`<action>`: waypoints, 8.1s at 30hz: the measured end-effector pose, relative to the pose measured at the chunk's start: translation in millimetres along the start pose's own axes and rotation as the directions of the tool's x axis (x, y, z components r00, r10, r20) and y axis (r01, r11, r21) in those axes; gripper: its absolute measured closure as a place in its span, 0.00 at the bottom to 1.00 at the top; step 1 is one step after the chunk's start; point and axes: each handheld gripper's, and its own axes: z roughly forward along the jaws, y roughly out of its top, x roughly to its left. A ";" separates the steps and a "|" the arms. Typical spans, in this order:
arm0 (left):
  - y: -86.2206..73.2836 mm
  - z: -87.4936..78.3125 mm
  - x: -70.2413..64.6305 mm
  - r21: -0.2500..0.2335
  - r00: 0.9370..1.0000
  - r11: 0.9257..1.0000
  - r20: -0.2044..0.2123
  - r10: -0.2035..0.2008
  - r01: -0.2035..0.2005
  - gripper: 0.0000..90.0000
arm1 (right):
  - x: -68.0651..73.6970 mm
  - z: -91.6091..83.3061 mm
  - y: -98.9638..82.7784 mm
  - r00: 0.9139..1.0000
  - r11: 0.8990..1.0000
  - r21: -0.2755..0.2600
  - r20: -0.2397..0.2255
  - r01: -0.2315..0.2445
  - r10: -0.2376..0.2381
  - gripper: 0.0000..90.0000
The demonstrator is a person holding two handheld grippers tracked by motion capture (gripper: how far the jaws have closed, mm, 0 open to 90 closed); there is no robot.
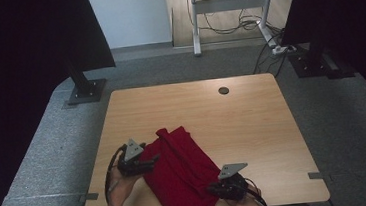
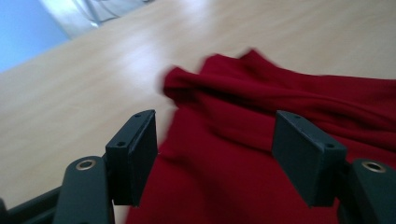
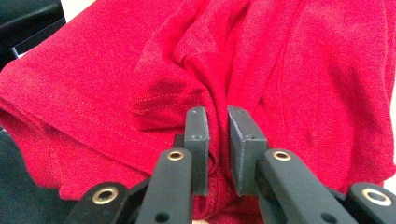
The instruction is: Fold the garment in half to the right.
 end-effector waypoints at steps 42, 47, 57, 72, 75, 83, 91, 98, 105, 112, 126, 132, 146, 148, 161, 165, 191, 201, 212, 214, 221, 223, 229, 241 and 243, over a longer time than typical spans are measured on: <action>-49.4 37.7 -19.8 0.073 1.000 0.997 -0.015 -0.012 0.013 0.24 | 23.3 50.3 39.7 0.951 0.982 0.052 0.242 0.184 -0.191 0.10; -49.4 37.8 -19.9 0.072 1.000 0.997 -0.014 -0.015 0.016 0.24 | 2.4 33.8 33.4 0.932 0.987 0.054 0.326 0.149 -0.159 0.10; -49.5 37.9 -19.6 0.072 1.000 0.997 -0.012 -0.020 0.021 0.24 | -42.2 -21.0 9.4 0.939 1.000 -0.007 0.345 0.005 -0.002 0.14; -50.4 34.6 -25.7 0.043 0.998 0.999 -0.056 0.020 -0.017 0.18 | -19.8 -10.1 43.8 0.967 0.994 -0.030 0.236 0.103 -0.094 0.12; -49.7 32.9 -26.1 0.039 0.998 0.999 -0.061 0.011 -0.008 0.16 | -8.8 18.1 62.4 0.970 0.985 -0.020 0.178 0.172 -0.166 0.11; -52.9 17.3 -22.1 0.019 0.992 0.999 -0.126 -0.024 0.026 0.12 | -16.1 65.4 79.1 0.960 0.969 0.065 0.133 0.238 -0.245 0.11; -51.8 12.2 -19.7 0.007 0.990 0.999 -0.133 -0.051 0.052 0.12 | -35.0 54.8 72.8 0.956 0.977 0.111 0.214 0.180 -0.200 0.12; -46.0 1.3 -39.6 0.013 0.997 0.999 -0.076 -0.033 0.034 0.11 | -38.6 38.2 68.0 0.959 0.983 0.084 0.222 0.163 -0.178 0.11; -59.6 -1.7 -50.0 0.106 0.999 0.994 -0.020 -0.038 0.040 0.11 | -11.6 4.6 62.4 0.966 0.975 -0.002 0.134 0.223 -0.221 0.11; -61.9 17.3 -37.7 0.119 0.998 0.992 0.042 -0.037 0.032 0.08 | -14.2 16.2 28.9 0.976 0.978 0.072 0.085 0.196 -0.202 0.10; -25.2 75.8 -8.9 0.114 0.989 0.993 0.148 0.024 -0.041 0.08 | -12.4 -0.9 3.8 0.980 0.993 0.058 0.164 0.104 -0.112 0.11; -14.4 48.7 -28.5 0.115 0.995 0.991 0.088 0.057 -0.067 0.15 | -13.5 -12.6 8.3 0.978 0.993 0.018 0.176 0.115 -0.117 0.11; -37.5 45.7 -60.4 0.096 0.975 0.993 0.215 0.053 -0.075 0.13 | -21.0 -11.7 -2.3 0.977 0.994 0.049 0.183 0.100 -0.107 0.11; -34.7 50.7 -57.8 0.096 0.974 0.992 0.216 0.064 -0.086 0.14 | -21.2 -12.4 -3.2 0.977 0.995 0.043 0.189 0.091 -0.098 0.11; -14.1 82.9 -51.1 0.058 0.956 0.987 0.265 0.127 -0.147 0.14 | -24.5 -27.6 -13.1 0.962 1.000 0.024 0.273 -0.003 -0.004 0.12; -6.3 63.7 -63.3 0.087 0.963 0.974 0.192 0.189 -0.208 0.16 | -20.4 -34.4 -12.2 0.963 1.000 -0.003 0.270 0.016 -0.015 0.12; -35.0 49.9 -73.4 0.168 0.982 0.985 0.190 0.008 -0.041 0.13 | -38.7 -27.1 -16.9 0.967 0.999 -0.018 0.251 -0.039 0.042 0.12; -27.0 65.0 -52.9 0.171 0.986 0.985 0.169 -0.007 -0.022 0.13 | -58.8 -17.3 -3.1 0.964 0.998 -0.016 0.260 -0.053 0.055 0.12; -20.3 81.8 -28.9 0.154 0.989 0.988 0.146 -0.022 -0.001 0.13 | -90.7 -0.9 18.8 0.966 0.999 -0.021 0.255 -0.045 0.049 0.12; -20.3 81.8 -28.9 0.154 0.989 0.988 0.146 -0.022 -0.001 0.12 | -94.4 0.6 21.1 0.965 0.999 -0.022 0.257 -0.047 0.051 0.12; -13.1 96.1 -15.6 0.147 0.992 0.989 0.121 -0.039 0.021 0.12 | -110.9 5.6 30.1 0.965 0.999 -0.020 0.258 -0.044 0.048 0.12; -12.4 97.1 -15.0 0.148 0.992 0.989 0.120 -0.038 0.020 0.12 | -118.2 7.6 33.8 0.965 0.999 -0.020 0.257 -0.042 0.046 0.13; -11.3 98.7 -14.3 0.146 0.992 0.989 0.115 -0.043 0.026 0.13 | -122.8 9.4 37.0 0.963 0.999 -0.023 0.265 -0.046 0.050 0.13; -23.4 66.4 -17.7 0.128 0.995 0.992 0.102 -0.018 0.004 0.12 | -113.7 -4.8 44.3 0.965 0.997 -0.067 0.256 -0.031 0.047 0.13; -23.4 66.4 -17.7 0.128 0.995 0.992 0.102 -0.018 0.004 0.12 | -111.0 -8.0 45.6 0.966 0.997 -0.074 0.255 -0.023 0.041 0.13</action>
